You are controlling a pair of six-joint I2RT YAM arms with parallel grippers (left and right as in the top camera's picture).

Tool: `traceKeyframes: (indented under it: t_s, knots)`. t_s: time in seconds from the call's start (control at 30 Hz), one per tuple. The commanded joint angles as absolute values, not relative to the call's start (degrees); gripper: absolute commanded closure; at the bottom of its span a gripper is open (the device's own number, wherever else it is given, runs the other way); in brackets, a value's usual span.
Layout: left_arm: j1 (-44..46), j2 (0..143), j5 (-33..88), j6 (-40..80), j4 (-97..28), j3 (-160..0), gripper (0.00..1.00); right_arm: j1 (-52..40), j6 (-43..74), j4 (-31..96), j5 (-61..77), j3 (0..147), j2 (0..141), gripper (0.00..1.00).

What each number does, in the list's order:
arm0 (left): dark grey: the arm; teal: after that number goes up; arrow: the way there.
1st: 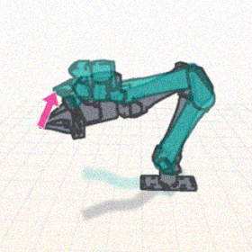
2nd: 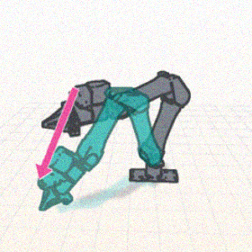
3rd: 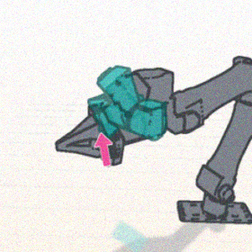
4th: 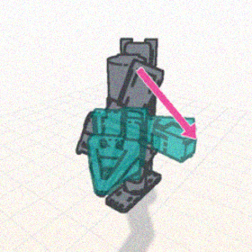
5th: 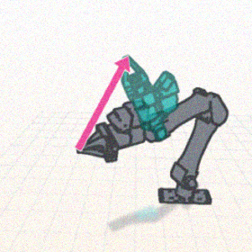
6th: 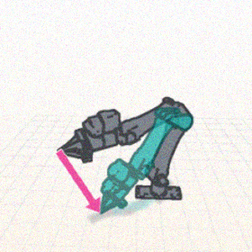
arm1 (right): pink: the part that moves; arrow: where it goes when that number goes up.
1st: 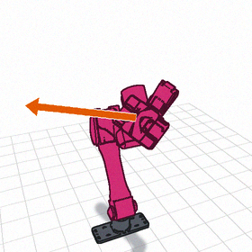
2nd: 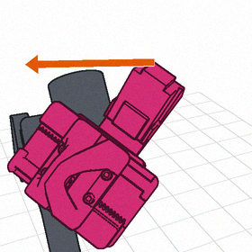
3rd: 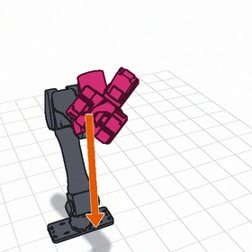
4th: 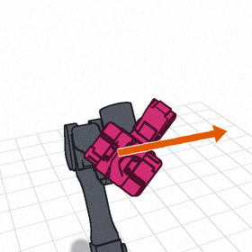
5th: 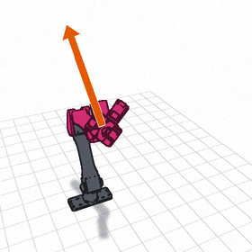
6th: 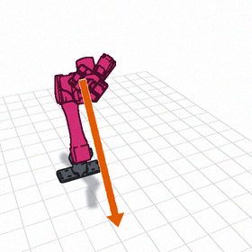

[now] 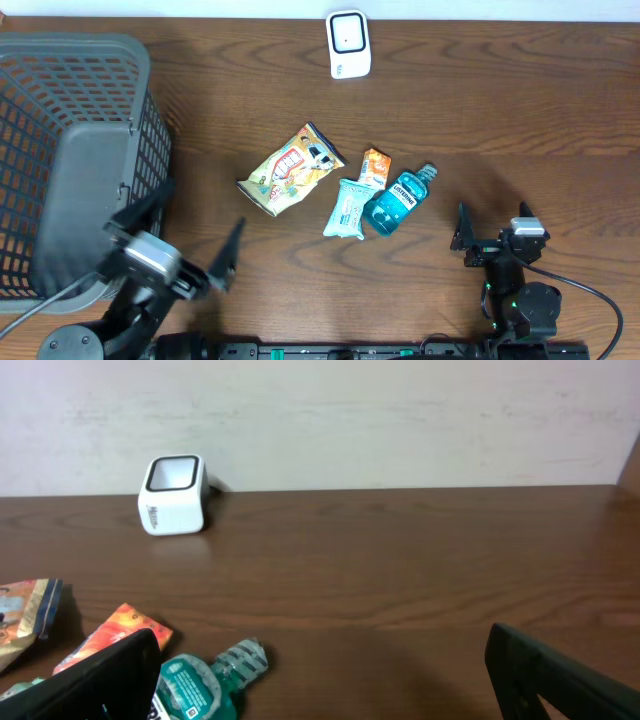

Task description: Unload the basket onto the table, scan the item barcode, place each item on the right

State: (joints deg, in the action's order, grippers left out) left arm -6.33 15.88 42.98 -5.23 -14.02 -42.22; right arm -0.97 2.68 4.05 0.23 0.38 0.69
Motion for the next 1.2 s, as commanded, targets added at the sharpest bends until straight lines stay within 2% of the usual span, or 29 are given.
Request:
traceKeyframes:
  t_s: [0.0, 0.27, 0.33, 0.47, 0.53, 0.73, 0.83, 0.97, 1.03, 1.17]
  knots:
    - [-6.5, 15.5, 58.5, -17.5, -16.3, -42.0, 0.02, -0.8, 2.1, 4.3, -0.1, 0.3, 0.4, 0.01]
    - [-6.5, 13.5, 60.0, -19.4, -24.5, -42.0, 0.02, -0.8, 2.8, 4.3, 0.6, 0.3, 0.4, 0.01]
    - [-6.5, 11.2, 59.8, -18.6, -25.0, -42.0, 0.02, -0.8, 8.3, 4.2, 0.8, 0.3, 0.4, 0.01]
    - [-6.5, 4.1, 57.1, -16.6, -27.9, -42.0, 0.02, -0.8, 28.9, 4.1, 3.6, 0.3, 0.4, 0.01]
    - [-6.5, 0.3, 56.2, -16.7, -30.1, -42.0, 0.02, -0.8, 33.5, 4.0, 5.6, 0.3, 0.4, 0.01]
    - [-6.5, 0.3, 58.0, -18.3, -34.7, -42.0, 0.02, -0.8, 32.6, 3.9, 6.5, 0.3, 0.4, 0.01]
    - [-6.5, 0.3, 56.6, -18.4, -34.9, -40.4, 0.02, -0.8, 32.5, 3.3, 11.9, 0.3, 0.6, 0.01]
    - [-6.5, 0.3, 46.7, -16.6, -34.7, -37.0, 0.02, -0.8, 31.1, 3.2, 18.7, 0.6, 0.8, 0.01]
    - [-6.5, 0.3, 39.4, -10.9, -32.5, -33.5, 0.02, -0.8, 30.3, 3.6, 19.2, 1.0, 0.8, 0.01]
    - [-6.5, 0.3, 35.3, -2.3, -26.2, -27.3, 0.02, -0.8, 30.3, 3.7, 19.2, 1.3, 0.8, 0.01]
